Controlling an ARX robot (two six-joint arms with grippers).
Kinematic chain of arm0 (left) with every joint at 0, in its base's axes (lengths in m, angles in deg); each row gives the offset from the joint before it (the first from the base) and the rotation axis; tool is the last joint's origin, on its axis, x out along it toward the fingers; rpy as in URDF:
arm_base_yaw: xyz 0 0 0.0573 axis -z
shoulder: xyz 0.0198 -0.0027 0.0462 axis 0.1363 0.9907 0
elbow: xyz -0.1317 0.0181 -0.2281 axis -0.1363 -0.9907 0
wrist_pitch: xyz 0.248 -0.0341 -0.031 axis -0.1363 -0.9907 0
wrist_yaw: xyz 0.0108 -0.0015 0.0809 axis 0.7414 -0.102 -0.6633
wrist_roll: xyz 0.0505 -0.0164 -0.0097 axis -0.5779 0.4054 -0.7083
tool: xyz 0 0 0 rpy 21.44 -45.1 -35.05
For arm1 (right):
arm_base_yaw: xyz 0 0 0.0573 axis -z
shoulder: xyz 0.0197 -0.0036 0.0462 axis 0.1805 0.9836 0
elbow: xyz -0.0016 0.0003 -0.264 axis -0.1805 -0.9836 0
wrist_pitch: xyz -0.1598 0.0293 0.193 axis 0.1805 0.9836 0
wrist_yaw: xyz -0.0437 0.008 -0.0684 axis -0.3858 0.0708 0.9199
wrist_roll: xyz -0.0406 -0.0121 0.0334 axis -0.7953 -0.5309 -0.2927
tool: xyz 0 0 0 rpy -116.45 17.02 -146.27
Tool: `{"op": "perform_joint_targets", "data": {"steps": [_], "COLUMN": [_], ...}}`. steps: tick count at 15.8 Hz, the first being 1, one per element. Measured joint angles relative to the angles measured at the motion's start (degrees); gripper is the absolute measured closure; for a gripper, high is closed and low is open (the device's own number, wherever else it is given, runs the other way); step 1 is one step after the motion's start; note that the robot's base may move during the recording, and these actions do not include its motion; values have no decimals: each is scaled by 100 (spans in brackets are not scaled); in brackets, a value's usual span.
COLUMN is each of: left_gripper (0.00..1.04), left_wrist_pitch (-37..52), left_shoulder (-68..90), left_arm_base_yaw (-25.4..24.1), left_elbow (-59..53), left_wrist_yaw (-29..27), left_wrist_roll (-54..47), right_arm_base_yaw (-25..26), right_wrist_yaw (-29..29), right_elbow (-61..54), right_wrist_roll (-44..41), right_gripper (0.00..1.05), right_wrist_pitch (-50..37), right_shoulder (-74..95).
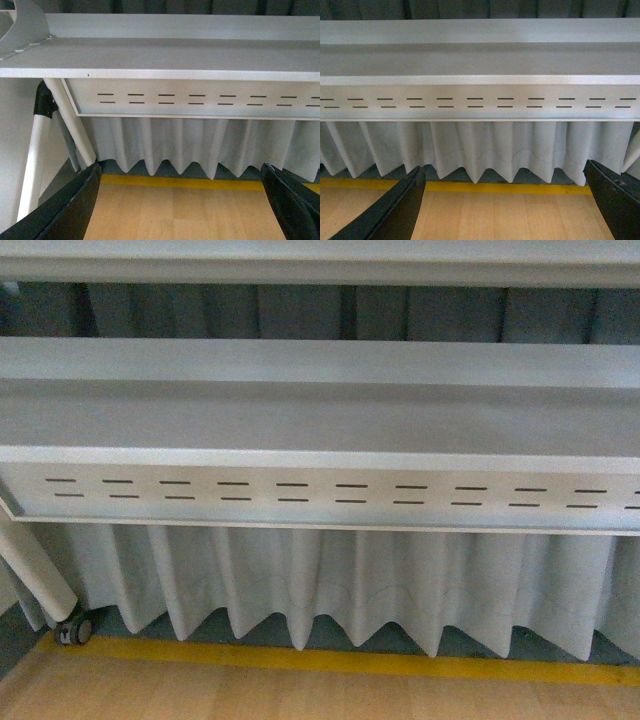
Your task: Wind up and store yellow beetle toy
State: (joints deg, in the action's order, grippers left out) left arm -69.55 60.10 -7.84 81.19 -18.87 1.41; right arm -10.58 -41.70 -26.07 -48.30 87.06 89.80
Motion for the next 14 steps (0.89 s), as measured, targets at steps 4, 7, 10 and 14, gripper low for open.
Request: {"op": "perform_joint_targets", "data": {"steps": [4, 7, 10, 14], "left_gripper": [7, 7, 7, 7], "left_wrist_pitch": [0, 0, 0, 0], "left_shoulder": [0, 0, 0, 0], "left_arm_base_yaw": [0, 0, 0, 0], "left_elbow": [0, 0, 0, 0], "left_wrist_yaw": [0, 0, 0, 0], "left_wrist_roll": [0, 0, 0, 0], "right_arm_base_yaw": [0, 0, 0, 0], "right_wrist_yaw": [0, 0, 0, 0], "right_elbow": [0, 0, 0, 0], "right_wrist_roll": [0, 0, 0, 0], "right_gripper": [7, 7, 7, 7], "right_wrist_pitch": [0, 0, 0, 0], "right_shoulder": [0, 0, 0, 0]}}
